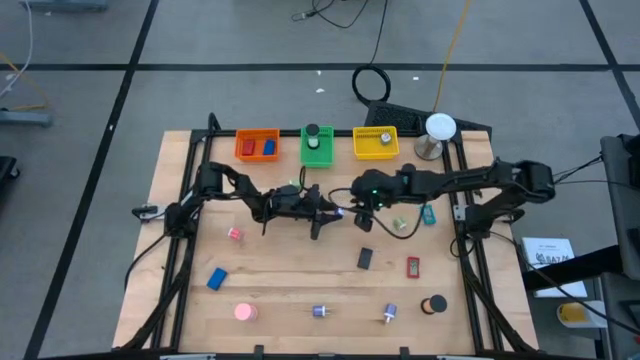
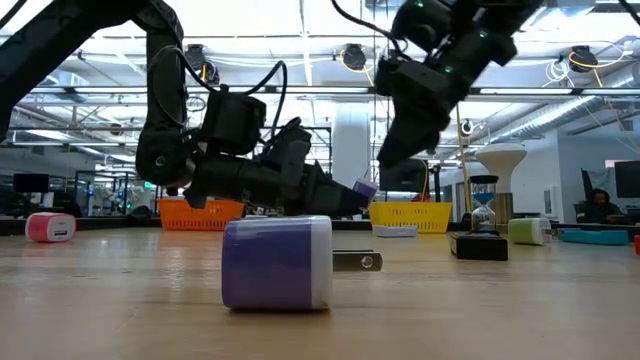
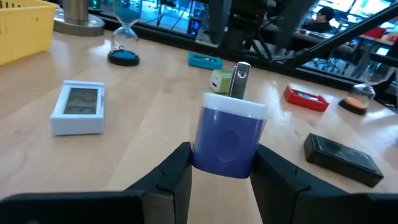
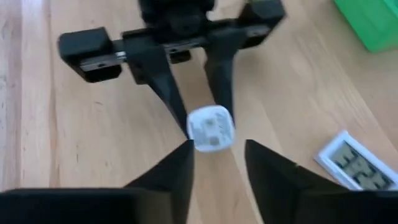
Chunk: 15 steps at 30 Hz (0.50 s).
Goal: Pick & Place Office items
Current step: Put the top purple charger adapter into the yellow bin
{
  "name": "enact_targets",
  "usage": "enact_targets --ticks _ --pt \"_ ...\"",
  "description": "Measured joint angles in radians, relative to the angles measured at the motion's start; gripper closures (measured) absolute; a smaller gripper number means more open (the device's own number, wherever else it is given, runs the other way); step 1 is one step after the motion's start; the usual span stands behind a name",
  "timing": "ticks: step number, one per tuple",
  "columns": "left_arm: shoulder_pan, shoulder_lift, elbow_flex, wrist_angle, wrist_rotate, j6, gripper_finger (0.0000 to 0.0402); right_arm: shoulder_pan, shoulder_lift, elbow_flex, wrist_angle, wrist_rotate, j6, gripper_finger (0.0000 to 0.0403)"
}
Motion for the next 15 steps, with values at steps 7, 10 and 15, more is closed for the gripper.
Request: enact_targets --ticks 7,10,15 --pt "-0.005 0.0 0.0 0.015 -0.002 0.008 0.0269 0.01 0.104 0.065 -0.004 -0.02 -0.072 0.0188" --pt "-0.005 0.0 0.0 0.018 -0.002 0.008 0.0269 0.009 0.132 0.067 -0.001 -0.049 -0.086 0.018" --pt "-0.005 0.0 0.0 0.021 0.013 0.007 0.0269 0.009 0.166 0.067 0.049 -0.05 -0.1 0.0203"
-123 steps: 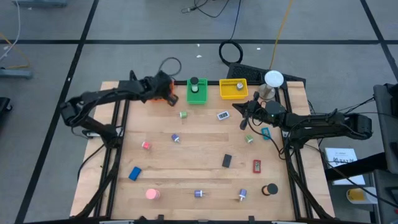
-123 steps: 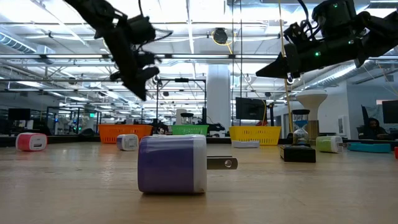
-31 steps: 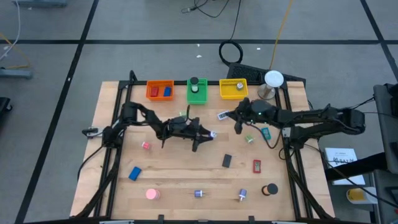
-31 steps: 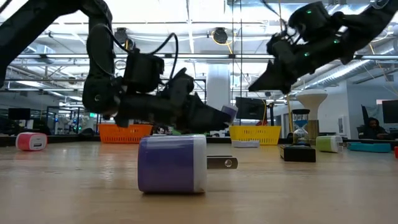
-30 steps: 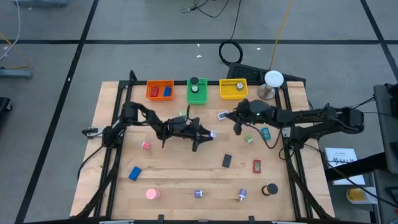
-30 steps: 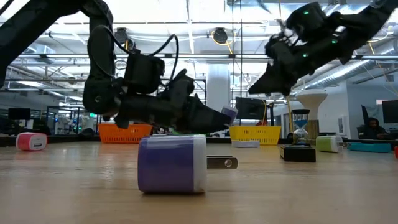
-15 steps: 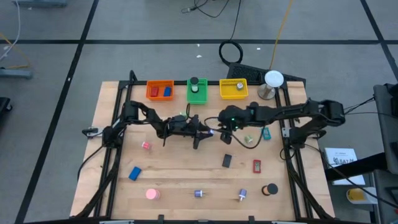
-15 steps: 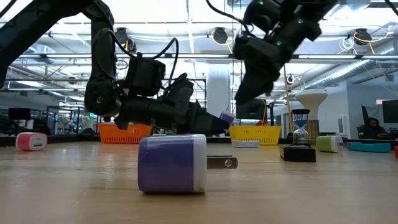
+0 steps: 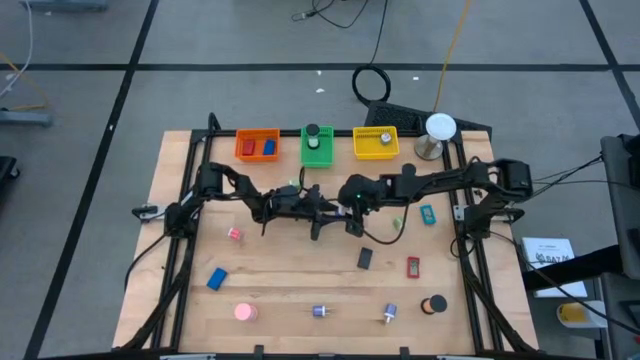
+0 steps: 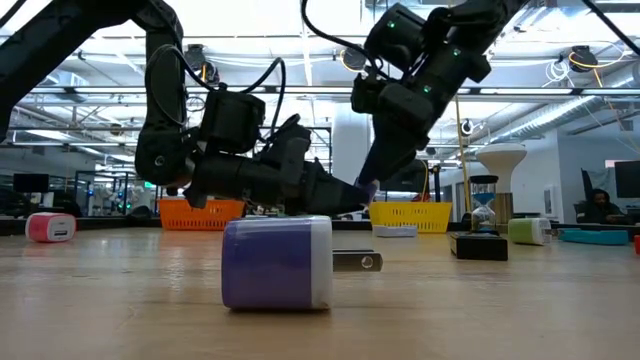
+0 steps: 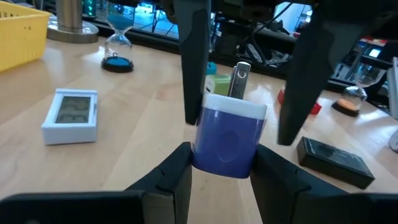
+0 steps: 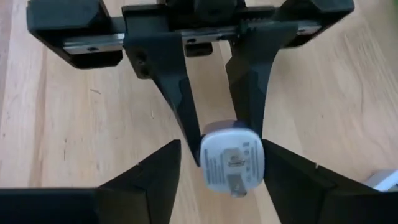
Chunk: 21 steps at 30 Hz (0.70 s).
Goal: Pick & Place Office items
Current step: Put the top purple charger adapter into the yellow bin
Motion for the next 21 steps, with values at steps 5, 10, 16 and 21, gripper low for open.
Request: enact_targets --ticks 5,10,16,21 --pt "-0.001 0.0 0.0 0.001 0.008 -0.002 0.0269 0.0 0.005 0.0 -0.001 0.002 -0.004 0.0267" --pt "-0.001 0.0 0.0 0.003 0.012 -0.021 0.0221 0.0 -0.004 0.0 -0.002 0.001 0.002 0.0276" --pt "0.018 -0.042 -0.005 -0.126 0.018 -0.006 0.0152 -0.022 -0.021 0.0 -0.12 0.004 0.047 0.0276" --pt "0.029 -0.067 -0.006 -0.17 0.011 0.019 0.0134 -0.042 -0.013 -0.001 -0.26 0.04 0.037 0.0276"
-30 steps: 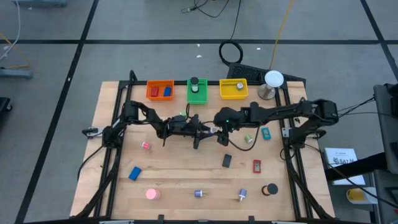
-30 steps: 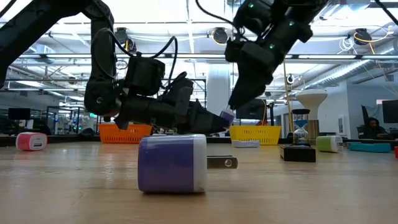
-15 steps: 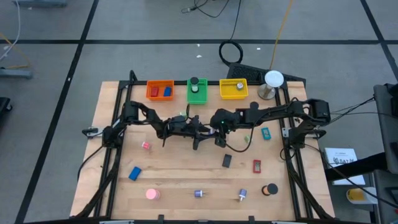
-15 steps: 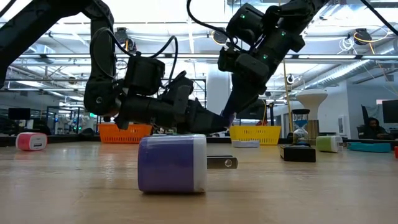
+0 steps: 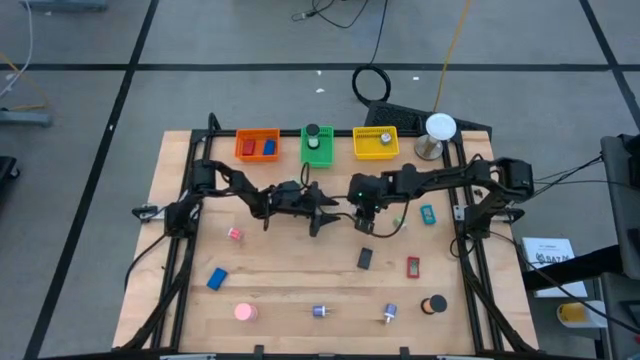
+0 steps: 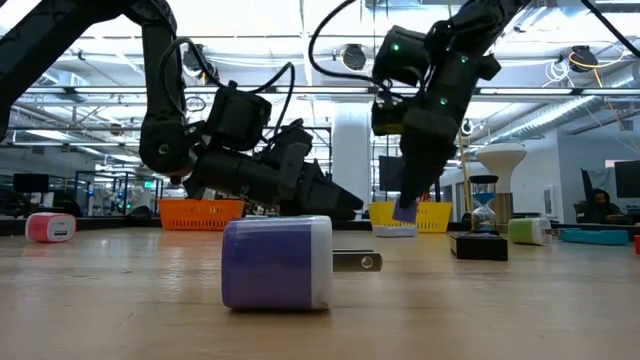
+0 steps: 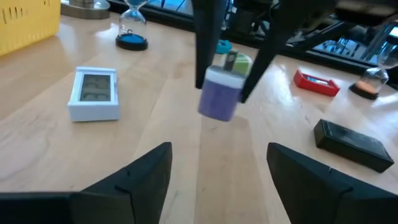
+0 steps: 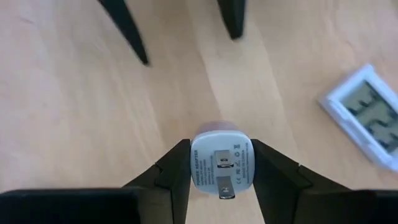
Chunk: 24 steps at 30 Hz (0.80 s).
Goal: Pick & Place Office items
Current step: Put the top purple charger adapter into the yellow bin
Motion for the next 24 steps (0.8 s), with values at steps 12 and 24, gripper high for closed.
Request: enact_targets --ticks 12,24 --pt "-0.006 0.0 0.0 -0.002 -0.001 0.014 0.019 -0.027 0.025 0.0 -0.101 0.057 -0.042 0.0215" --pt "-0.006 0.0 0.0 -0.002 0.0 0.014 0.0234 -0.027 0.041 0.0 -0.145 0.066 -0.096 0.0225"
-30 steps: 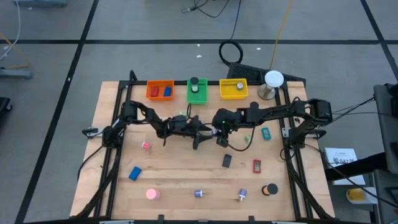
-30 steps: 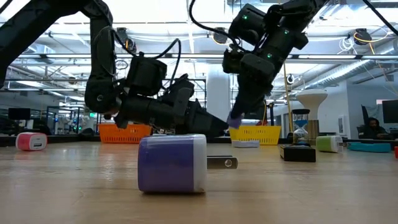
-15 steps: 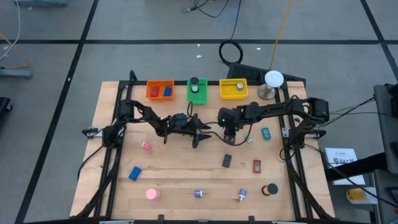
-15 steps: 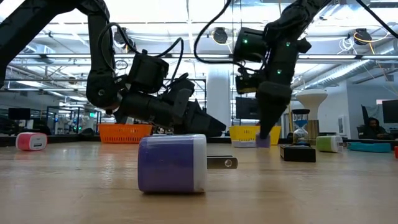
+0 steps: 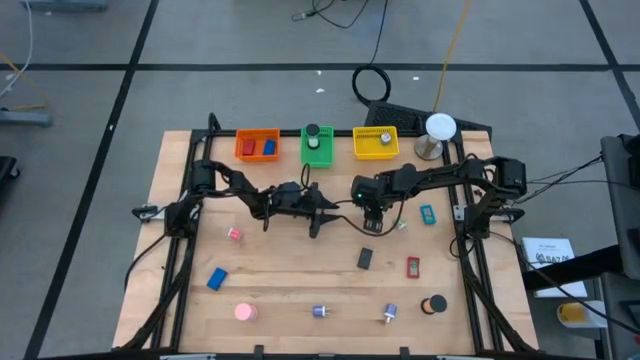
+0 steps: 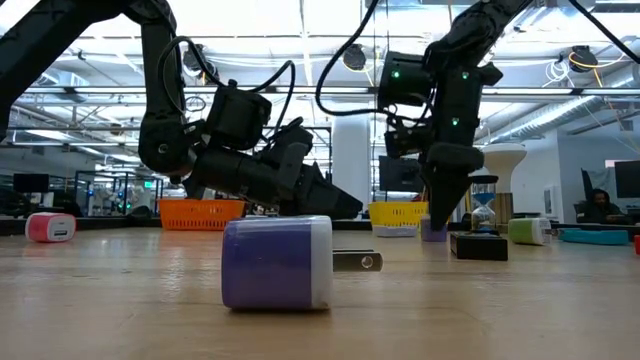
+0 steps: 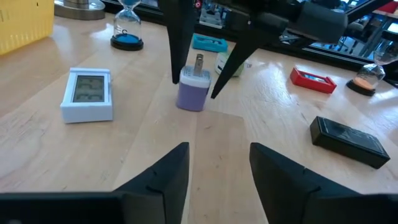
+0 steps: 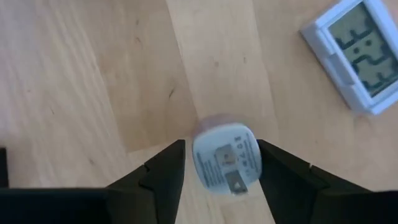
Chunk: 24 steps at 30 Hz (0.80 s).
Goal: Pick & Place Office items
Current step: Put the top purple charger adapter into the yellow bin
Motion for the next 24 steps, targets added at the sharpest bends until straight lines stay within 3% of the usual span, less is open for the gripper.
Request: enact_targets --ticks 5,12,17,24 --pt "0.0 0.0 0.0 0.0 0.0 0.0 0.0251 -0.006 -0.001 0.0 0.007 -0.002 -0.02 0.027" --pt "0.0 0.0 0.0 0.0 0.0 0.0 0.0278 -0.074 -0.051 0.095 -0.094 0.007 -0.008 0.0273" --pt "-0.001 0.0 0.0 0.001 0.0 0.013 0.0292 -0.238 -0.071 0.298 -0.284 0.111 -0.041 0.0273" --pt "-0.001 0.0 0.0 0.005 -0.001 0.017 0.0299 -0.51 0.006 0.431 -0.328 0.107 -0.067 0.0273"
